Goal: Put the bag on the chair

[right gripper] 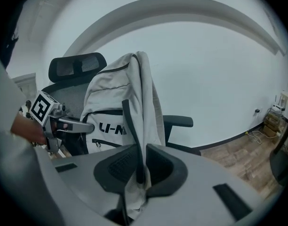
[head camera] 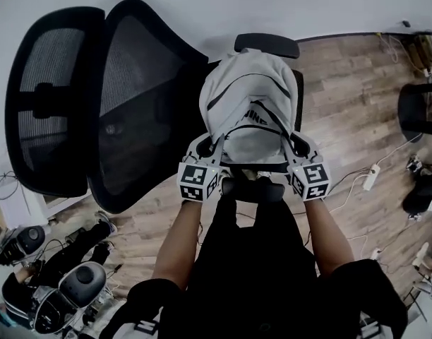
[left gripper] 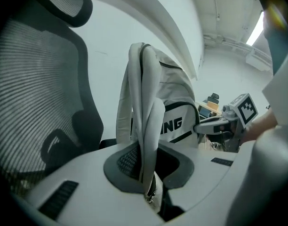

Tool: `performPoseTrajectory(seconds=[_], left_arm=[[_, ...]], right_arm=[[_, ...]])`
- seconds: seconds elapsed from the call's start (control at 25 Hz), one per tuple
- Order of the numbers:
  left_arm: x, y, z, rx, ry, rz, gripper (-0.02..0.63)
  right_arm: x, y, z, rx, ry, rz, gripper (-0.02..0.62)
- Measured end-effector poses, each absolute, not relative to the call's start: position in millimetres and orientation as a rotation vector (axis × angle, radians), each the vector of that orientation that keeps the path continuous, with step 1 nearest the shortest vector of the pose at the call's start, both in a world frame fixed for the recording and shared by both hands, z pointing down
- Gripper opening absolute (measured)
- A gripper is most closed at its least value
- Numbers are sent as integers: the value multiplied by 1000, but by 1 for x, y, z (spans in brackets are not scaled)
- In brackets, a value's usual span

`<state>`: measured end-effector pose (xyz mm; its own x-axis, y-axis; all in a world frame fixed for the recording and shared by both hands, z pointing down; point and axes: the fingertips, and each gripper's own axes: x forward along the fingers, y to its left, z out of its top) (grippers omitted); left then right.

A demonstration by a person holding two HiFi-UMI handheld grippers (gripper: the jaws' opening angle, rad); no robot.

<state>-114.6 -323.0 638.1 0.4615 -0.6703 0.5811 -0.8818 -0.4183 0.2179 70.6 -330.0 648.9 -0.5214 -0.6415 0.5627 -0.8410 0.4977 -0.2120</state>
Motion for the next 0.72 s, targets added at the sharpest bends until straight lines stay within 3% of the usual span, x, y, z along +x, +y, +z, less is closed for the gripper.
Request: performPoseTrajectory(seconds=[0.72], left_arm=[[-109, -326, 709, 2095, -1282, 656, 45]], right_arm=[[78, -330, 728, 1116, -2255, 774, 67]])
